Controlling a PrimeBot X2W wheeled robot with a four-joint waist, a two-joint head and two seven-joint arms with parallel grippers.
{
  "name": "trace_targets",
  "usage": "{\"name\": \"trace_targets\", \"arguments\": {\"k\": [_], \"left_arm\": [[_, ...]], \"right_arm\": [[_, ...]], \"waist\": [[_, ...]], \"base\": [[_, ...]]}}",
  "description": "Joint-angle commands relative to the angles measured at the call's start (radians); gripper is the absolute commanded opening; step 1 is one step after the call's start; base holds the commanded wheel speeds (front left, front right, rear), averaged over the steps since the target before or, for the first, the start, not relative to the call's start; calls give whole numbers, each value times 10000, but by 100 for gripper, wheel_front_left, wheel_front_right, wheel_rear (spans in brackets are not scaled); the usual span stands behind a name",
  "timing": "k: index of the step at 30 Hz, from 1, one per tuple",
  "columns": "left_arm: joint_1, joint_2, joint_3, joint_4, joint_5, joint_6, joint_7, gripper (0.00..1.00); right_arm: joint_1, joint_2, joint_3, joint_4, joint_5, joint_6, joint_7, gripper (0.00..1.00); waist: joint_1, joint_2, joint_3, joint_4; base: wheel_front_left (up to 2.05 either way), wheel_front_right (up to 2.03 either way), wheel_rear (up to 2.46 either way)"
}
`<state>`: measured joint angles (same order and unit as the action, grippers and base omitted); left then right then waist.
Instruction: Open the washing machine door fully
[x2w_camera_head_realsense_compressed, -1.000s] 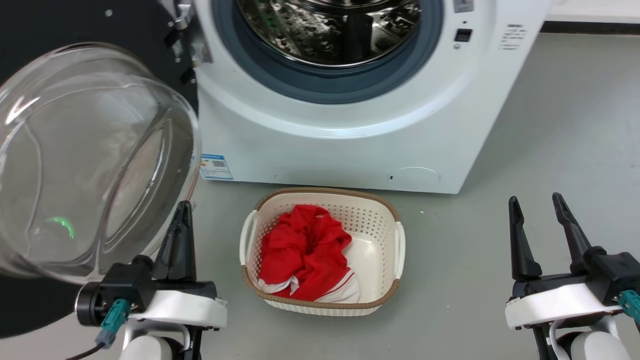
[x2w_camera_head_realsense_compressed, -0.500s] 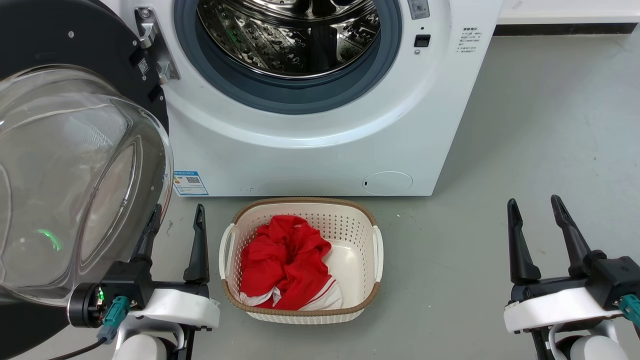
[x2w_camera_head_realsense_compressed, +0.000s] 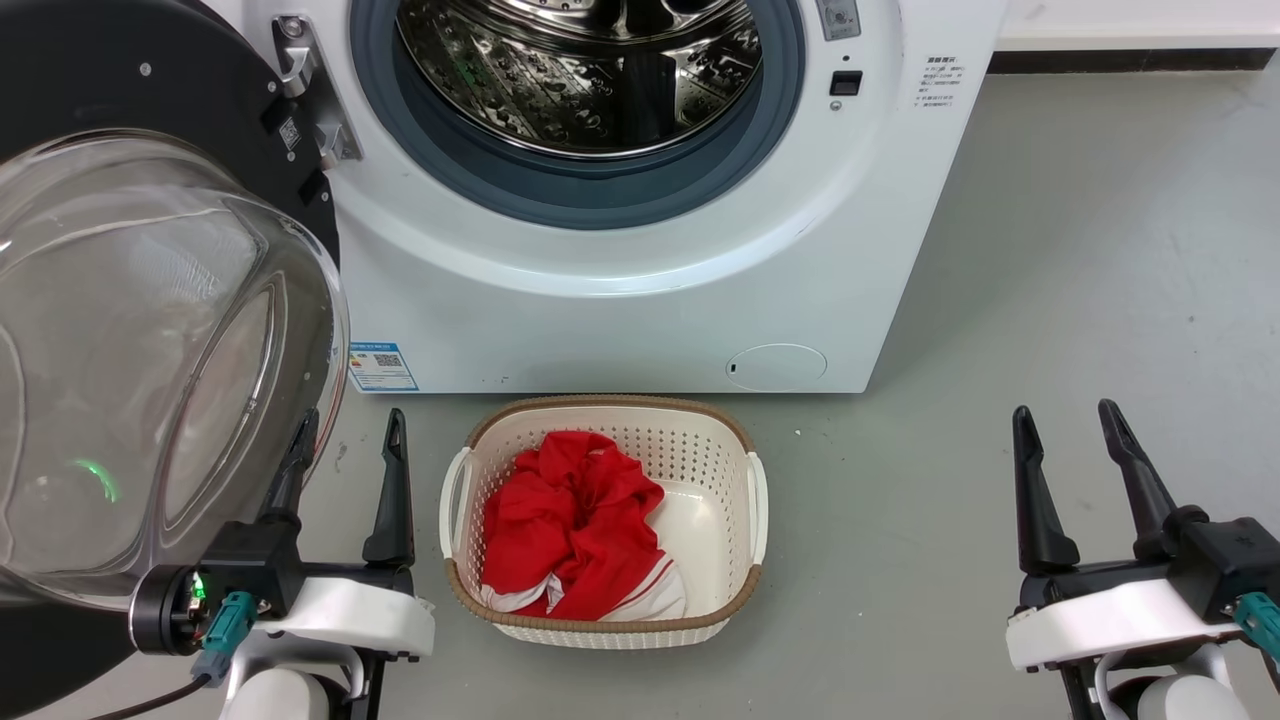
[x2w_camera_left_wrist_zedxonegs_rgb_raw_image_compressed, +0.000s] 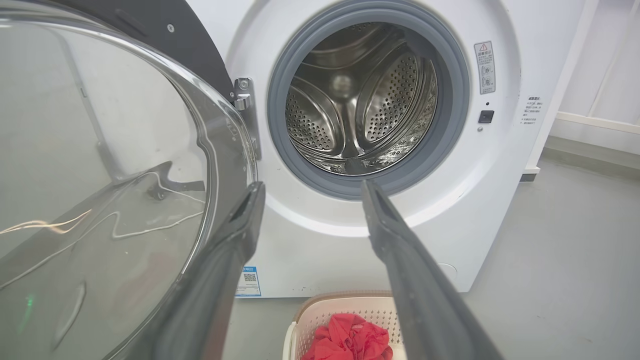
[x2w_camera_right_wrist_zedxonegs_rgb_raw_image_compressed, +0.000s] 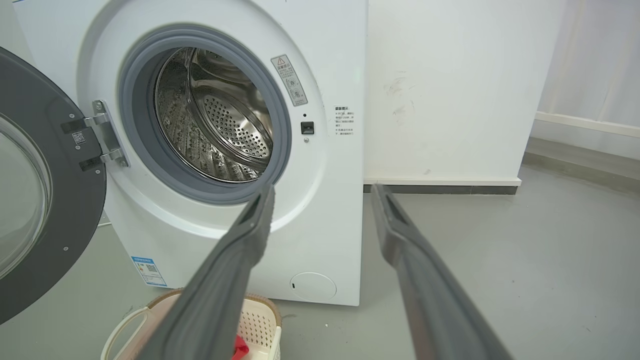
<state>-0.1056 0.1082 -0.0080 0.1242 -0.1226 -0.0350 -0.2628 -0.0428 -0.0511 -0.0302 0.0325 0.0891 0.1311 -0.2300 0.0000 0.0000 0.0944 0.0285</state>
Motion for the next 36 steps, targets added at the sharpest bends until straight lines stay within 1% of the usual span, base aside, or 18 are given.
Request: {"name": "trace_targets", "arguments": {"k": [1,10,11,14,24,36], "left_arm": [[-68,29,-10,-19,-12,41,-19,100],[-66,140,-53,100,-29,63,-22,100],[-4,107,-68,81,-26,36,0,0],[42,48,-52,306,-155,12,64,0],[-5,-35,161,461,-2185,-121,619,0],[19,-122,304,534,-4314,-262,1109,0]], "right_arm": [[-36,20,3,33,90,-7,-73,100],[-5,20,20,145,125,-7,-136,100],[-2,0,18,116,72,0,-88,0],[98,2,63,280,188,0,-72,0],[-11,-120,74,510,2426,-1,303,0],[-146,-217,75,779,4691,-1,704,0]], "waist": [[0,0,0,5],[0,0,-24,27],[0,0,-24,27],[0,0,-29,25],[0,0,-101,1],[0,0,-186,-30]], "base": [[0,0,0],[0,0,0],[0,0,0],[0,0,0],[0,0,0],[0,0,0]]}}
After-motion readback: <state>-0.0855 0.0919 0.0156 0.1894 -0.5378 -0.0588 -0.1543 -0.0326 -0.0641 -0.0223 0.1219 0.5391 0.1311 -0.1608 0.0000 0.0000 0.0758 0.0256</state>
